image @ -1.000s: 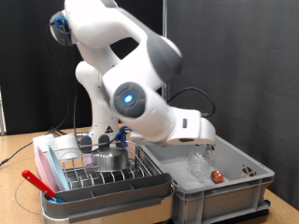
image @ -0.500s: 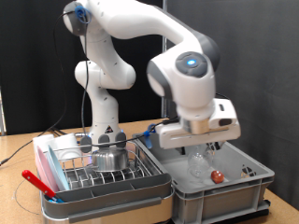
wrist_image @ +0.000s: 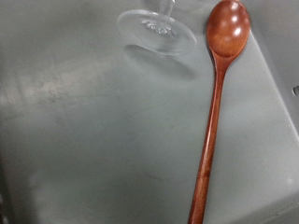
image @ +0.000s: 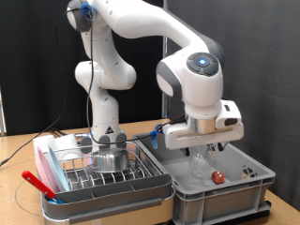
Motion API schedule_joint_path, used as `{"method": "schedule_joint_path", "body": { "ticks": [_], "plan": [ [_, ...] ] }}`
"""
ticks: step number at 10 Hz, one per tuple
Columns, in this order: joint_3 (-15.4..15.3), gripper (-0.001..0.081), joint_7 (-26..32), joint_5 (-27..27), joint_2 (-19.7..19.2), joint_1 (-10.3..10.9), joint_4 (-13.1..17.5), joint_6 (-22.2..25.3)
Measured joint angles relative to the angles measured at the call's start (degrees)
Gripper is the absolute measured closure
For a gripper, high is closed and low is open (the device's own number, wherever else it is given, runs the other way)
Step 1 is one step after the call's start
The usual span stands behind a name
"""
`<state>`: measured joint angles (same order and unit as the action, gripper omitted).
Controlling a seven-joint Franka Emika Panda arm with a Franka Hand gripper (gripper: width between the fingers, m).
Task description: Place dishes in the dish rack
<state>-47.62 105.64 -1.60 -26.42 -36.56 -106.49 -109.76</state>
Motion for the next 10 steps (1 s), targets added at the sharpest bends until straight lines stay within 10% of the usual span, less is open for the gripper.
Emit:
{"method": "schedule_joint_path", "body": {
  "ticks": [6, 10],
  "plan": [
    [-3.13, -0.0005, -6.15, 1.48, 8.37, 0.83, -18.19, -18.44],
    [-0.76, -0.0005, -16.65, 5.86, 8.88, 2.30, -23.10, -26.95]
  ]
}}
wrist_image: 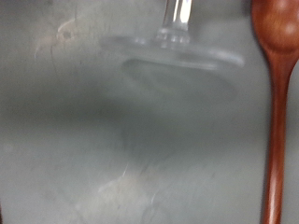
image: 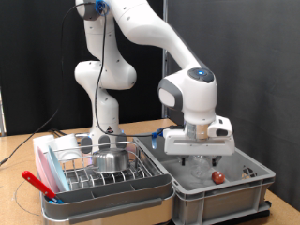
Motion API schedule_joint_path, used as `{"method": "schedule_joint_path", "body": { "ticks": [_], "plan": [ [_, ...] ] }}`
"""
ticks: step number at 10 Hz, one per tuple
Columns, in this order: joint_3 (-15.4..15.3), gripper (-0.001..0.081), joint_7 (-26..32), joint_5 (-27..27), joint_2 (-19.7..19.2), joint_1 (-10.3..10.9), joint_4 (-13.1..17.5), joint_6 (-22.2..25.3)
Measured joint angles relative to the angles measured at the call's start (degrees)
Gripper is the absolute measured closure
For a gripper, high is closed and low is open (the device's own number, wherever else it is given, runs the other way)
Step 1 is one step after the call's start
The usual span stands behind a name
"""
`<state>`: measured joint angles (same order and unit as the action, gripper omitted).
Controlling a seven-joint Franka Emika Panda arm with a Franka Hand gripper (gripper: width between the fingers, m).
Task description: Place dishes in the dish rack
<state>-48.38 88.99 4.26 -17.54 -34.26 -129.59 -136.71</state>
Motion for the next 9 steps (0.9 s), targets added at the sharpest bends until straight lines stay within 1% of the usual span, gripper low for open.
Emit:
{"method": "schedule_joint_path", "body": {
  "ticks": [2, 4, 5, 6, 8, 9],
  "plan": [
    [1.18, -0.0005, -0.12, 1.83, -1.80, 0.24, 0.41, -2.51],
    [1.36, -0.0005, 1.00, 3.01, -4.63, 0.76, 1.88, -3.00],
    [1.93, -0.0005, 0.74, 4.61, -6.16, 1.83, 2.63, -2.93],
    [3.30, -0.0005, -0.62, 6.86, -7.56, 3.57, 3.30, -2.92],
    [7.40, -0.0005, -4.92, 11.76, -10.45, 7.79, 4.98, -2.96],
    [9.05, -0.0005, -6.22, 13.23, -12.02, 9.34, 6.00, -2.97]
  ]
}}
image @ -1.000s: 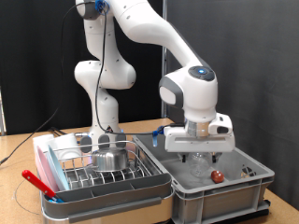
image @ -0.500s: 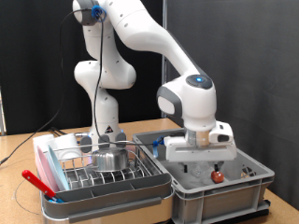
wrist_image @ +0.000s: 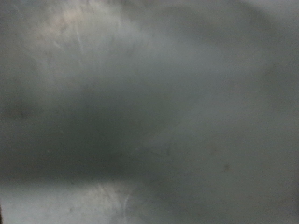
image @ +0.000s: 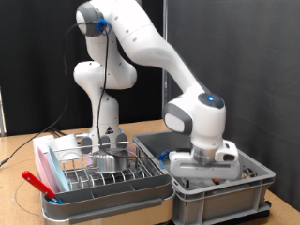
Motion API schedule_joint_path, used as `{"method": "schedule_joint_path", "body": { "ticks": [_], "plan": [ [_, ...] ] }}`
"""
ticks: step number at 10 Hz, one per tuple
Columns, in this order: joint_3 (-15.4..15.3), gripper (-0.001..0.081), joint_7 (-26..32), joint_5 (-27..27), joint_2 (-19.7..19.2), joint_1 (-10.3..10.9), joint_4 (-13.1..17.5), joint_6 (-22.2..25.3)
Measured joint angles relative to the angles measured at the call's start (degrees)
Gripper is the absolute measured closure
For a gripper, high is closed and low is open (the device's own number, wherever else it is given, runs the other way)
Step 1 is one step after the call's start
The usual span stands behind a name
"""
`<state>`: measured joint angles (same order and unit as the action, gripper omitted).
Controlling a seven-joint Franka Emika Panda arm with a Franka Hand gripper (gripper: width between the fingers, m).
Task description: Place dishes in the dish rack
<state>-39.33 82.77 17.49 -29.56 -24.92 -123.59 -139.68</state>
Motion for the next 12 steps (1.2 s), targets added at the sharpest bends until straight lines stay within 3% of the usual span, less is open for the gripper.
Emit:
{"method": "schedule_joint_path", "body": {
  "ticks": [3, 7, 8, 9, 11, 12],
  "plan": [
    [2.61, -0.0005, -0.76, 1.69, -4.08, 2.14, 3.00, -0.01],
    [3.03, 0.0007, -0.53, 1.82, -6.12, 2.77, 5.35, 0.01],
    [3.01, 0.0180, -0.51, 1.82, -6.41, 2.86, 5.85, 0.04],
    [3.00, 0.0180, -0.51, 1.82, -6.61, 2.89, 6.18, 0.10],
    [3.12, 0.0498, -0.51, 1.82, -6.82, 2.89, 6.57, 0.62],
    [3.14, 0.0498, -0.42, 1.82, -6.94, 2.86, 6.72, 1.01]
  ]
}}
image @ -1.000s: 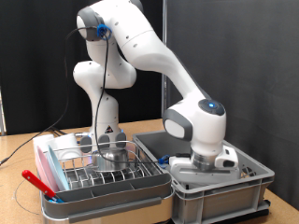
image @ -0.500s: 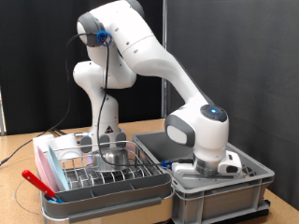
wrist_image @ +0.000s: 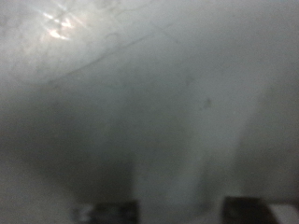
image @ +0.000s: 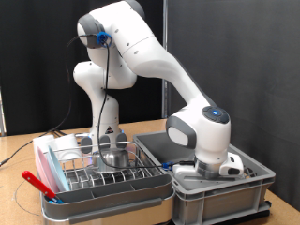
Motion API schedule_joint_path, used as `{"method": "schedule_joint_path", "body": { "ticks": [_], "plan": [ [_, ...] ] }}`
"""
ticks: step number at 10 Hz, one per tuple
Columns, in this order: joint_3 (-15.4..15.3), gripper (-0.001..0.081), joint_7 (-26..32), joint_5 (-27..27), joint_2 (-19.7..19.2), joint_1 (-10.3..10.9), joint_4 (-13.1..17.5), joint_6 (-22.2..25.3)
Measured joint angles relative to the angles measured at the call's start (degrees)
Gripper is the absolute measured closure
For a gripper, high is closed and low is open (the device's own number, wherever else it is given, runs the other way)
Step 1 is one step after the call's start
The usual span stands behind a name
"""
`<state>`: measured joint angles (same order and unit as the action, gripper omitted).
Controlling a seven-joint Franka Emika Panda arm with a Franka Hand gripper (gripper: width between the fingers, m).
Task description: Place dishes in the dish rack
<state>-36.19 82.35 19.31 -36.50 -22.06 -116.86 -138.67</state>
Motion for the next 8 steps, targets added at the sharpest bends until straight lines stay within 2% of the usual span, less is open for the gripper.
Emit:
{"method": "schedule_joint_path", "body": {
  "ticks": [1, 2, 3, 4, 6, 7, 8],
  "plan": [
    [0.00, 0.0681, 0.48, -0.08, -0.02, -0.04, 0.07, 0.20],
    [-0.37, 0.0766, 1.63, -0.73, -0.04, -0.38, 0.08, 0.60],
    [-1.34, 0.0766, 3.82, -2.21, -0.07, -1.21, 0.08, 1.33],
    [-3.37, 0.0798, 7.69, -5.12, -0.18, -2.93, 0.09, 3.20],
    [-8.11, 0.0800, 14.89, -9.37, -0.17, -7.21, 0.01, 5.59],
    [-9.23, 0.0800, 15.70, -9.57, 0.17, -8.18, -0.05, 5.83],
    [-9.20, 0.0800, 15.24, -8.53, 0.89, -8.13, -0.14, 5.85]
  ]
}}
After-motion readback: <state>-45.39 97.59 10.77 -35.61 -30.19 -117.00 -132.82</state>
